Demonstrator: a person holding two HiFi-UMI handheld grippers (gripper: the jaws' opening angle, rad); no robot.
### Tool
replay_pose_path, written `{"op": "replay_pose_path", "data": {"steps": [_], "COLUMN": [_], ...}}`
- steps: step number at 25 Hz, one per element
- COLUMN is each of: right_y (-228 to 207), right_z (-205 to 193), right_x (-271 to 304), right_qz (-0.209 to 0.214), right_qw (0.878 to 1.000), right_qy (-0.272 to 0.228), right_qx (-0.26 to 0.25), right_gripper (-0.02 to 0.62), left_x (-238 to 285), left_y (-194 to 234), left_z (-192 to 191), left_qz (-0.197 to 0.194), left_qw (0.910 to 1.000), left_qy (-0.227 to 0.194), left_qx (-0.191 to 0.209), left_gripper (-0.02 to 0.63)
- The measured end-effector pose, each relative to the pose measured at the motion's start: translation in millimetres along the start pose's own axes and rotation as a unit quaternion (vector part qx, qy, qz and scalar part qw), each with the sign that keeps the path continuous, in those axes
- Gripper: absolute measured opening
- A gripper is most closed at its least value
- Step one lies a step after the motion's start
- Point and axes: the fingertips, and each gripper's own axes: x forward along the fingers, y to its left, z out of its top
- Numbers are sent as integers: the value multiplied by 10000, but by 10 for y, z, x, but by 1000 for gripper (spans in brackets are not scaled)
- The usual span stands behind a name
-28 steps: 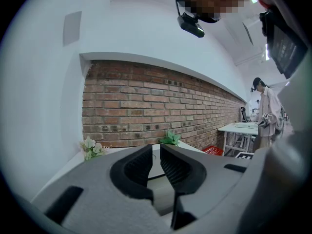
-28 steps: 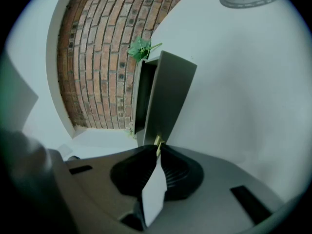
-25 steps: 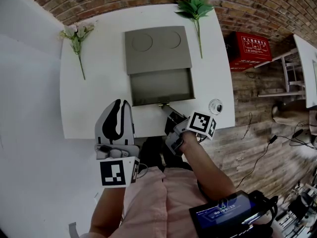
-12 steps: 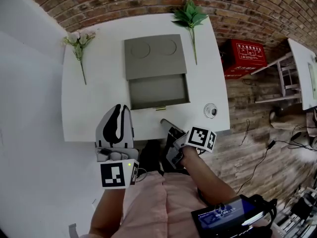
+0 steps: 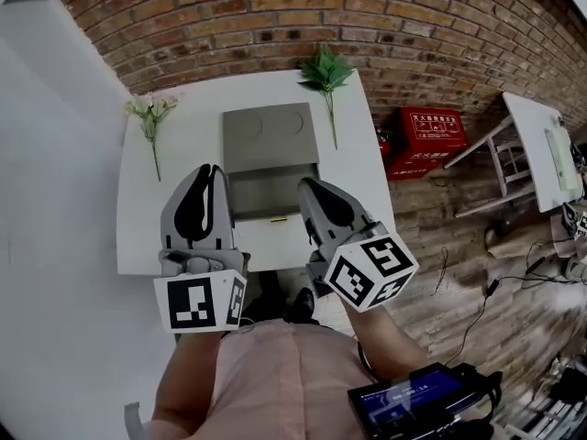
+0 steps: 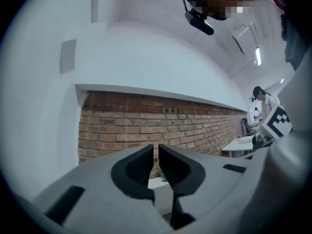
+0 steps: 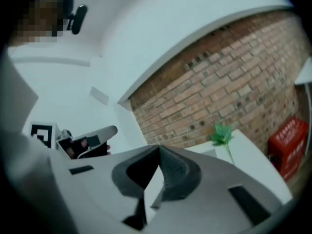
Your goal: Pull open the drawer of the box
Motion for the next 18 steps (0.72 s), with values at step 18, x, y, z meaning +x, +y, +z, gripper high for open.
{"op": "replay_pose_path", "data": {"steps": [18], "right_y": [169], "right_z": [676], "right_x": [-218], "right_qz": [-583], "right_qw": [9741], "right_qy": [-845], "right_qx": [-2014], "right_gripper": [3], "left_x": [106], "left_y": [-281], "left_z": [293], "left_qz": [-283], "left_qw": [9993], "left_qy": [-247], "left_qx": [74], "left_gripper": [27]}}
